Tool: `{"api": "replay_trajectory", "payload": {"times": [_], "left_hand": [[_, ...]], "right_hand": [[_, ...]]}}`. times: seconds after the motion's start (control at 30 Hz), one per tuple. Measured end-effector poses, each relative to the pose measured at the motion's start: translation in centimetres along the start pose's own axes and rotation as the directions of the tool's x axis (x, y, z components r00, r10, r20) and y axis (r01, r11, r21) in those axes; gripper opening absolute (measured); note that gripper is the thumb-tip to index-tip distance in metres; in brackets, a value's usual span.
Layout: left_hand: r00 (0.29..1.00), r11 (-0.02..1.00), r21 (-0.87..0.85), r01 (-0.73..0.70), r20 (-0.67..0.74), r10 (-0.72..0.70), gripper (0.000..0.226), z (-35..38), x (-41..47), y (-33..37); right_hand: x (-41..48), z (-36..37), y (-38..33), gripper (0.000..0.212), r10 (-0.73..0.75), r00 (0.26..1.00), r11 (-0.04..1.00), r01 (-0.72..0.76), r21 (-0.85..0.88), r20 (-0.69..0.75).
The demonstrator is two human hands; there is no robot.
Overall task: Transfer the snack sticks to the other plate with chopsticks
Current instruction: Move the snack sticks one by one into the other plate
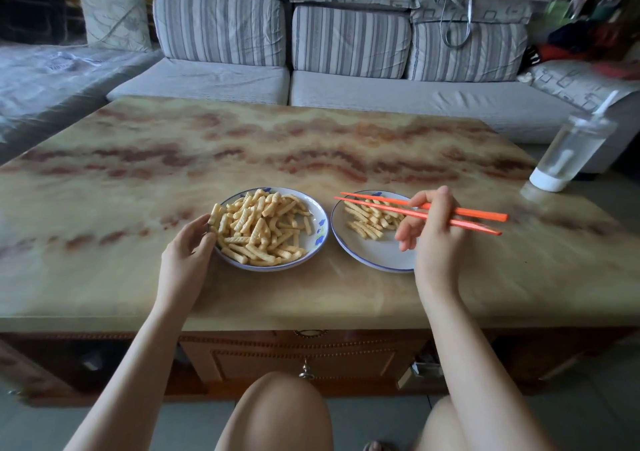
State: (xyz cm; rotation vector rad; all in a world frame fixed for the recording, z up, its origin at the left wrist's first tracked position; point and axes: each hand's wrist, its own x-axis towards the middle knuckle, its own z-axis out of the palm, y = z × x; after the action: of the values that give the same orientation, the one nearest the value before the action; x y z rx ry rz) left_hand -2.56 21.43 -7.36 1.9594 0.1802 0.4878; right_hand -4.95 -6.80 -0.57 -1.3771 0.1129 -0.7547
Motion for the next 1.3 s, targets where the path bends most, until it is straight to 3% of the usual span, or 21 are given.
{"api": "replay_trajectory", "payload": {"times": [0.23, 0.47, 0.93, 1.13, 1.3], "left_hand": [[1.000, 1.000, 0.007, -0.002, 0.002, 0.002, 0.037, 0.0, 0.1, -0.2], [1.000, 1.000, 0.015, -0.008, -0.006, 0.008, 0.036, 0.1, 0.1, -0.2], [1.000, 1.000, 0.010, -0.014, -0.007, 0.014, 0.036, 0.0, 0.2, -0.3], [1.000, 1.000, 0.021, -0.019, -0.006, 0.019, 0.037, 0.0, 0.2, -0.4], [1.000, 1.000, 0.009, -0.016, -0.004, 0.016, 0.036, 0.0, 0.2, -0.5]], "right_hand": [[-1.6, 2.6, 0.8, 0.044, 0.087, 0.970, 0.996, -0.077, -0.052, 0.229], [-2.1, 3.7, 1.4, 0.043, 0.153, 0.946, 0.986, -0.127, -0.105, 0.285], [-1.1, 1.5, 0.0, 0.044, 0.027, 0.997, 1.000, -0.026, -0.012, 0.077], [0.4, -0.9, -0.4, 0.040, -0.043, 0.995, 0.998, 0.038, -0.054, -0.091], [1.0, -1.8, 0.0, 0.040, -0.084, 0.986, 0.989, 0.064, -0.136, -0.145]]}}
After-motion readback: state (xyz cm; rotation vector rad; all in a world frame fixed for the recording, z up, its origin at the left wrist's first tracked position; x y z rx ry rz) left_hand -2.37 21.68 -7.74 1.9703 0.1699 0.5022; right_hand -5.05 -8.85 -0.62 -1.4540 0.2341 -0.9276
